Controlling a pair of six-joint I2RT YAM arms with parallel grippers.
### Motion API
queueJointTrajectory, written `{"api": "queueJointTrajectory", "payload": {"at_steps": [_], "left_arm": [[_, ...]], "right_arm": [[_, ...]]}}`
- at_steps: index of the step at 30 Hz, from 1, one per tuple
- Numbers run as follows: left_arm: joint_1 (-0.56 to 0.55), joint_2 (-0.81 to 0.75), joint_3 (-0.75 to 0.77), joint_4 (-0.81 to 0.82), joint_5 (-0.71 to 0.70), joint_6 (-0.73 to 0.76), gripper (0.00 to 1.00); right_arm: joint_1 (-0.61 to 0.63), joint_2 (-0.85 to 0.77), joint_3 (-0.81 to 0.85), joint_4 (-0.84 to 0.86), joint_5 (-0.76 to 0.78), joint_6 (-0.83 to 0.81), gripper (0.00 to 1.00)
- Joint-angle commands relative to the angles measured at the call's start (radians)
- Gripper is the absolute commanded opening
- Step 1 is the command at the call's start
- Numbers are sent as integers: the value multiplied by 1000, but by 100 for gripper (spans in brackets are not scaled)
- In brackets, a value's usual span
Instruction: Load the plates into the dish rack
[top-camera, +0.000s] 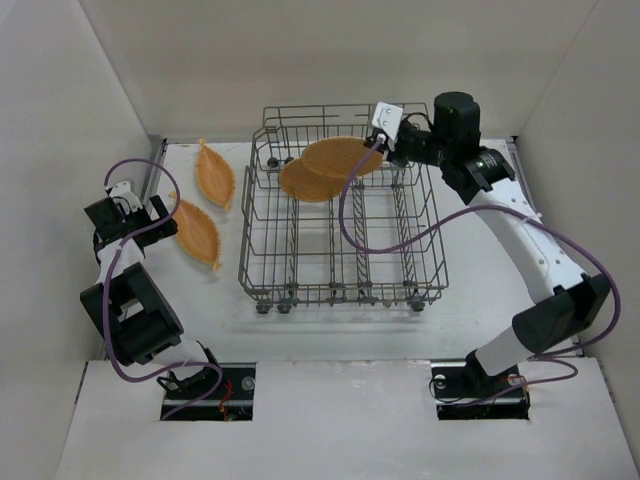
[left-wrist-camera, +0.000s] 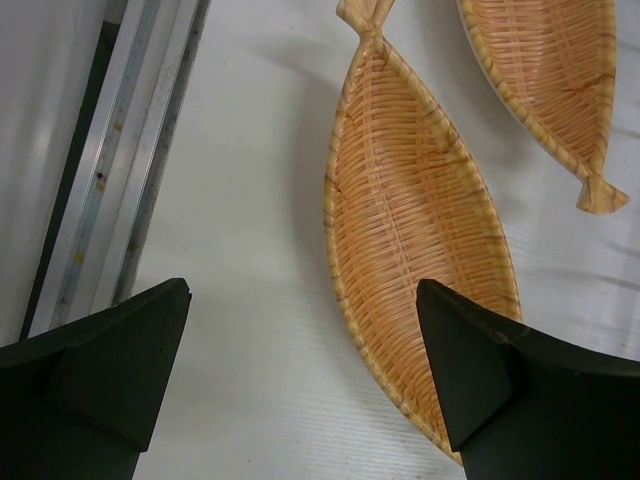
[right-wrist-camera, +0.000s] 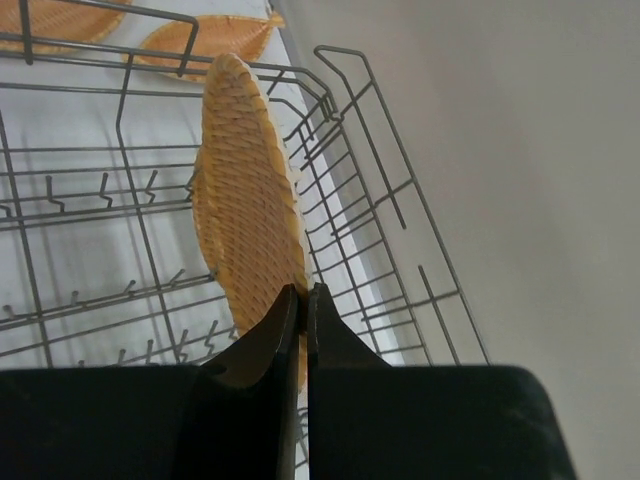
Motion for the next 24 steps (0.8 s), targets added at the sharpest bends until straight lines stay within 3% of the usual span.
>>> {"api": "queueJointTrajectory", "payload": {"at_steps": [1,24], "left_arm": [[8,-50,-8,45,-7,-10,100],[23,-38,3,45,-1,-30,100]], "right_arm": [[19,44,78,108,-102,-68,0],[132,231,122,109,-40,-15,0]]}}
